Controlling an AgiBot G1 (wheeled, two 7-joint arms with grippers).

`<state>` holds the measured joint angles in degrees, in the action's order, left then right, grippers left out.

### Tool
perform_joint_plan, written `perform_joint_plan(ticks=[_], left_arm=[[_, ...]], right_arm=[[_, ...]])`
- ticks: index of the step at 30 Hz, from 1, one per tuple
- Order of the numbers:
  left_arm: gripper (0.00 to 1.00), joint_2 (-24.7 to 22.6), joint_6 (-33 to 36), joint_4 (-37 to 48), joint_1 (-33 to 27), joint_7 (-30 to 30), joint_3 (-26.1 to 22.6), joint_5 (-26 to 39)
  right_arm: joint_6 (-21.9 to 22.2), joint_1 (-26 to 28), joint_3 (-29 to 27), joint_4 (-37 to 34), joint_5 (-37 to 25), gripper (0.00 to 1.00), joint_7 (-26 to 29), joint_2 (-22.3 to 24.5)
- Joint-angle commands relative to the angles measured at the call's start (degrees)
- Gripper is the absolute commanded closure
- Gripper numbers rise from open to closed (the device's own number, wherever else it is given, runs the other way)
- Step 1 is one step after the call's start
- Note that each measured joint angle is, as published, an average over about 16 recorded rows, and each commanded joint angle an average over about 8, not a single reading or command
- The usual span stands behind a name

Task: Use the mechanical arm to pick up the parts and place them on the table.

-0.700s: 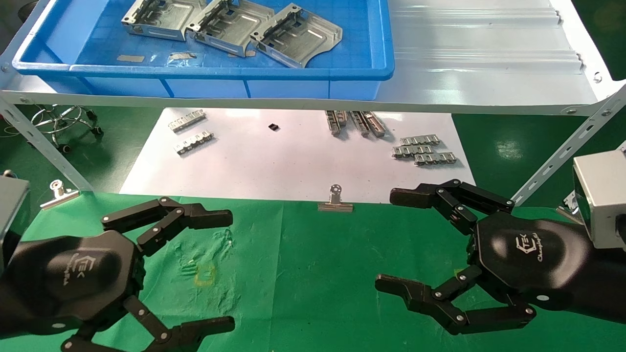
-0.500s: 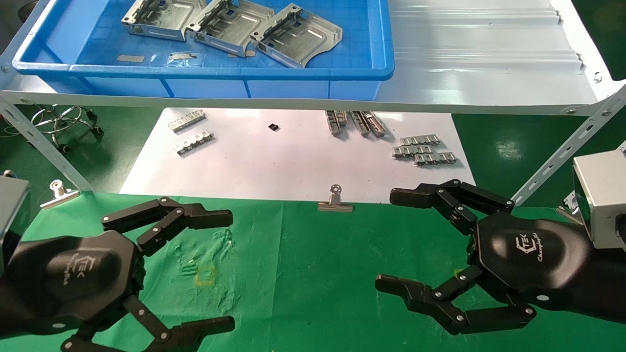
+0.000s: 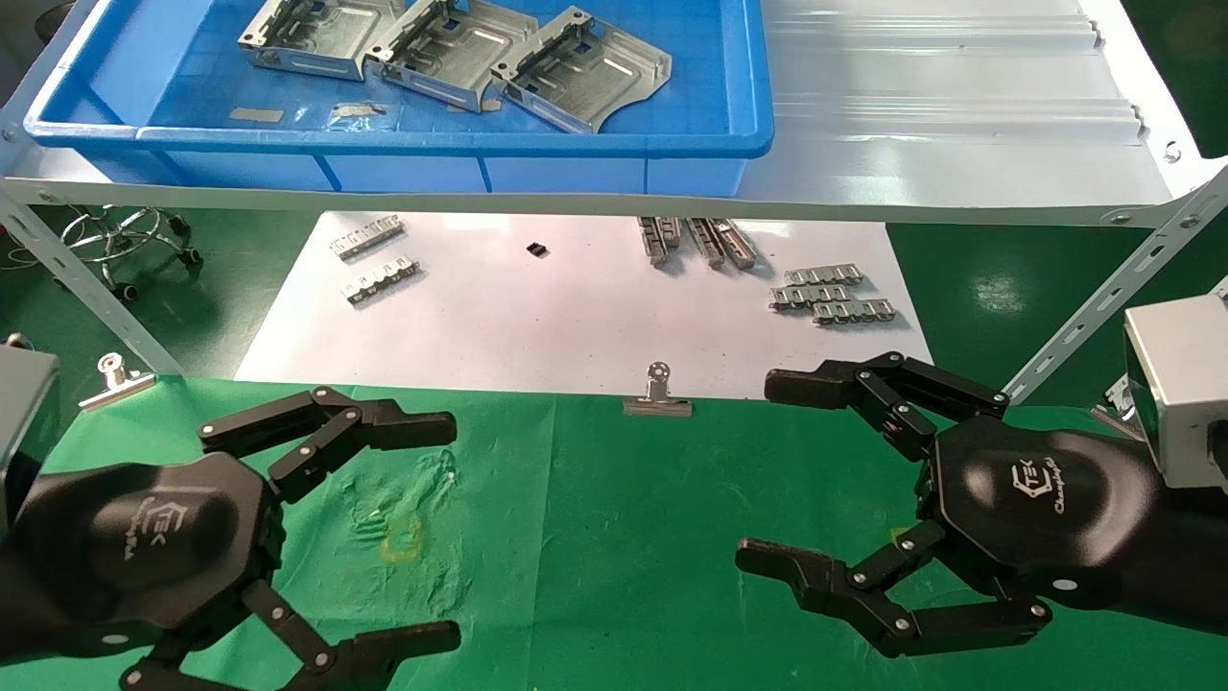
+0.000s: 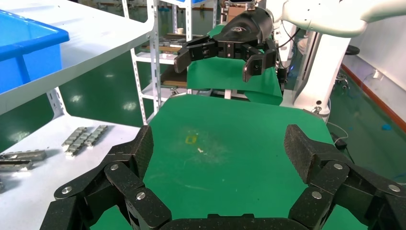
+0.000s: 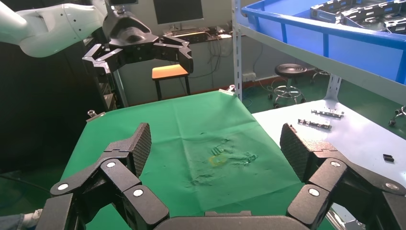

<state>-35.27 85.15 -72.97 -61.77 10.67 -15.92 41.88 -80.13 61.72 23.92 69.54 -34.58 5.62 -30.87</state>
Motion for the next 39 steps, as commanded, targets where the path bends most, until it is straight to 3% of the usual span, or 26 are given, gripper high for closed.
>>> perform_joint_plan(ticks=[1,10,21,29,39], left_arm=[[0.00,0.1,0.1,-0.1,0.1,0.0,0.0,0.0],[0.00,-3.1,-6.0,3.5,-3.7,1.6,0.1,1.2],[0.00,-11.0,-19.1,10.4,-16.2,5.8,-3.4,10.2],[0.00,-16.7,-26.9,23.5,-28.2,5.5,-7.0,19.8],[0.00,-23.4,-31.3,46.5,-45.4,3.6,-13.3,32.2]], right_arm=[[0.0,0.0,0.0,0.0,0.0,1.00,0.0,0.0],[0.0,0.0,0.0,0.0,0.0,1.00,0.0,0.0],[0.0,0.0,0.0,0.0,0.0,1.00,0.0,0.0],[0.0,0.0,0.0,0.0,0.0,1.00,0.0,0.0],[0.0,0.0,0.0,0.0,0.0,1.00,0.0,0.0]])
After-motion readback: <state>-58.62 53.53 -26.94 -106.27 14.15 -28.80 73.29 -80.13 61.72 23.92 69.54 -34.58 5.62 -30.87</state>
